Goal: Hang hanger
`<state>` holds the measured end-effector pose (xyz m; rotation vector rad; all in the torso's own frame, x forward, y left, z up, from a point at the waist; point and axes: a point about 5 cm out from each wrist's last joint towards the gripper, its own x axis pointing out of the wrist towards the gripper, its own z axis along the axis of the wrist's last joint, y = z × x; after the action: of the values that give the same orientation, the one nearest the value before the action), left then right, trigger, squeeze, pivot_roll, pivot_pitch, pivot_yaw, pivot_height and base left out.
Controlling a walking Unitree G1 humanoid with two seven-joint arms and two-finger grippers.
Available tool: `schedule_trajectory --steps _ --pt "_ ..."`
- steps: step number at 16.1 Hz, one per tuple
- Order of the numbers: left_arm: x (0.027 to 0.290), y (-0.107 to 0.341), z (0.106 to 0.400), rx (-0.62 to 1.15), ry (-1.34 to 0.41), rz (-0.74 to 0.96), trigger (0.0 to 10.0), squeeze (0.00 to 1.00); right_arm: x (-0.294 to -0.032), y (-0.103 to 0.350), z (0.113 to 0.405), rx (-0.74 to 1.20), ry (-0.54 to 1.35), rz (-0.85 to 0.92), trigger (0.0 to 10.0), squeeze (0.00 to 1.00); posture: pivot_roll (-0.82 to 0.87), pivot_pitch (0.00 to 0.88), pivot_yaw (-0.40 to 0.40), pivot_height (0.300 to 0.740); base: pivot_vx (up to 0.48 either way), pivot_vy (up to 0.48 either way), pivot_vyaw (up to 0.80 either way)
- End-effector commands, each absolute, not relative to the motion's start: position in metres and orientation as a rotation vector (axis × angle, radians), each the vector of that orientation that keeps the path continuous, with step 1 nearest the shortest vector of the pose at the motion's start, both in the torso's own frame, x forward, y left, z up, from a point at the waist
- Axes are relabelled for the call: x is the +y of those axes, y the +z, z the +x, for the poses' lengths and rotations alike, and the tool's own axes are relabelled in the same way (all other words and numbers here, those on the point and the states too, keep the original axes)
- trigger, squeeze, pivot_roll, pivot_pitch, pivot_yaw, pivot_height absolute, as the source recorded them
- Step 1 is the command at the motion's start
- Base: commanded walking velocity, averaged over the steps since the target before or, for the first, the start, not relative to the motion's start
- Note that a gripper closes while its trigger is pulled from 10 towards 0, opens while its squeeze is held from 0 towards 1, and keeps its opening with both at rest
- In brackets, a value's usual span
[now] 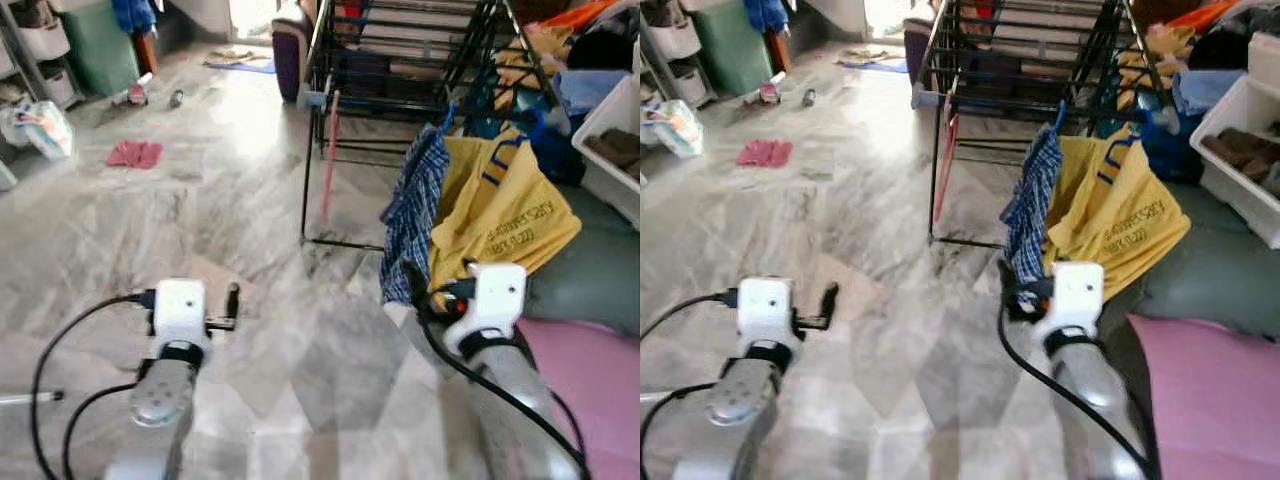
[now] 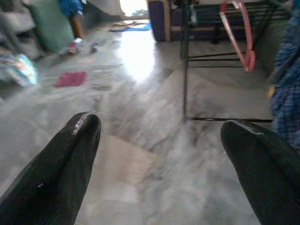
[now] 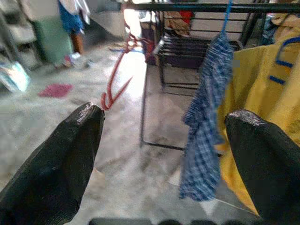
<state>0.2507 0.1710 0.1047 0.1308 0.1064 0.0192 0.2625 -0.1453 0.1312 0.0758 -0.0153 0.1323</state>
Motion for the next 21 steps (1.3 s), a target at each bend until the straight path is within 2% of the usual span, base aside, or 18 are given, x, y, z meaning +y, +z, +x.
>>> schedule_trajectory --steps 1,5,10,14,21 --pt "0.172 0.107 0.253 0.100 0.018 0.148 10.0 0.00 -0.148 0.130 0.263 -0.025 0.101 0.092 10.0 0.00 0.13 0.043 0.007 0.740 0.000 0.000 0.00" --pt "0.176 0.111 0.263 0.089 -0.023 0.182 10.0 0.00 -0.145 0.127 0.261 -0.035 0.050 0.120 10.0 0.00 0.10 0.039 0.046 0.740 0.000 0.000 0.00" --pt "0.167 0.108 0.265 0.098 -0.068 0.145 10.0 0.00 -0.154 0.127 0.260 -0.040 0.020 0.097 10.0 0.00 0.09 0.049 0.032 0.740 0.000 0.000 0.00" --pt "0.167 0.105 0.260 0.106 -0.065 0.149 10.0 0.00 -0.148 0.126 0.260 -0.031 0.051 0.090 10.0 0.00 0.09 0.058 0.019 0.740 0.000 0.000 0.00" --pt "0.169 0.106 0.257 0.110 -0.028 0.137 10.0 0.00 -0.142 0.128 0.263 -0.026 0.114 0.083 10.0 0.00 0.10 0.092 -0.020 0.740 0.000 0.000 0.80"
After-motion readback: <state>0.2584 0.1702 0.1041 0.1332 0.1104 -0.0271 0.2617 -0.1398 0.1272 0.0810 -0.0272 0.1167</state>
